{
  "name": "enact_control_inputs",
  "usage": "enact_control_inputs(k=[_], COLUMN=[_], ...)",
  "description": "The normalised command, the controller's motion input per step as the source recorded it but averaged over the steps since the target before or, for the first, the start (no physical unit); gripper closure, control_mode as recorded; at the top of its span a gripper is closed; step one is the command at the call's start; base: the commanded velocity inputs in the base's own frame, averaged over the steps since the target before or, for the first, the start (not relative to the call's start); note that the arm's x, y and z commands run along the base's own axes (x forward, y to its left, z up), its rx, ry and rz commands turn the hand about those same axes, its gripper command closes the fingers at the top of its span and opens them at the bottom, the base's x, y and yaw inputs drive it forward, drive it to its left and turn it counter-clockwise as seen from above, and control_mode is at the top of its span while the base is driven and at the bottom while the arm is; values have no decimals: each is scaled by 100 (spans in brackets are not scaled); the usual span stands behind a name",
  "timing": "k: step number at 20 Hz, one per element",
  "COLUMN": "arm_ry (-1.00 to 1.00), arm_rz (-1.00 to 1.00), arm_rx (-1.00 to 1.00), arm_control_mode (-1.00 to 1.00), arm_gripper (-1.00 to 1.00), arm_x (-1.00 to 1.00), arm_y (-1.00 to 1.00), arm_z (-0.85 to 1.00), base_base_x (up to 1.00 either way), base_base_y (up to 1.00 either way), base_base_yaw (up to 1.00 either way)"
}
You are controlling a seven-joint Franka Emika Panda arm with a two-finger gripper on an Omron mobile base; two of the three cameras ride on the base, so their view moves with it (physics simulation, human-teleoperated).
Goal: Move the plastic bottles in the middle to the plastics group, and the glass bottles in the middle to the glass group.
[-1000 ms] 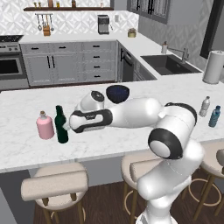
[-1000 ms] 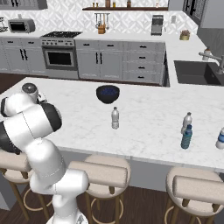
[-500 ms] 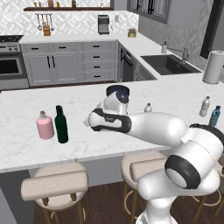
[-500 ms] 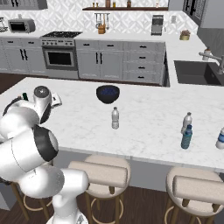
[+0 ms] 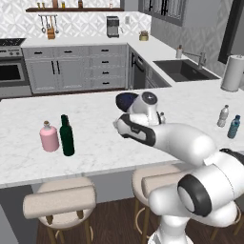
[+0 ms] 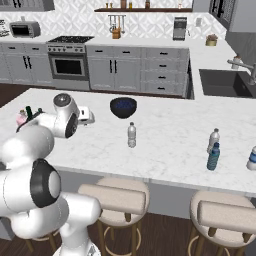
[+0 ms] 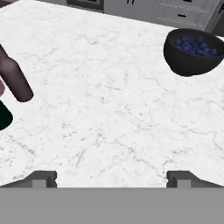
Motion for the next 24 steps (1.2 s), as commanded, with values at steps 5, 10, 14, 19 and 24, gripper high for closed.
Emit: enact_control_inputs(k=[5,10,14,19,24], arm_ry=[16,23,15,11,1], arm_rz=[-39,-36,-12,0,0], arm_rx=[-6,-2,4,3,2], arm_control_mode=[-100,-100,-100,-100,-100], arm_gripper=[-100,-100,-100,-100,-100], arm_x=[40,33,17,30,2], arm_y=[-100,-100,-90,-77,-29], arm_z=[2,1,-31,-22,-6], base_base_x=[0,0,0,0,0], base_base_y=[0,0,0,0,0], base_base_yaw=[0,0,0,0,0])
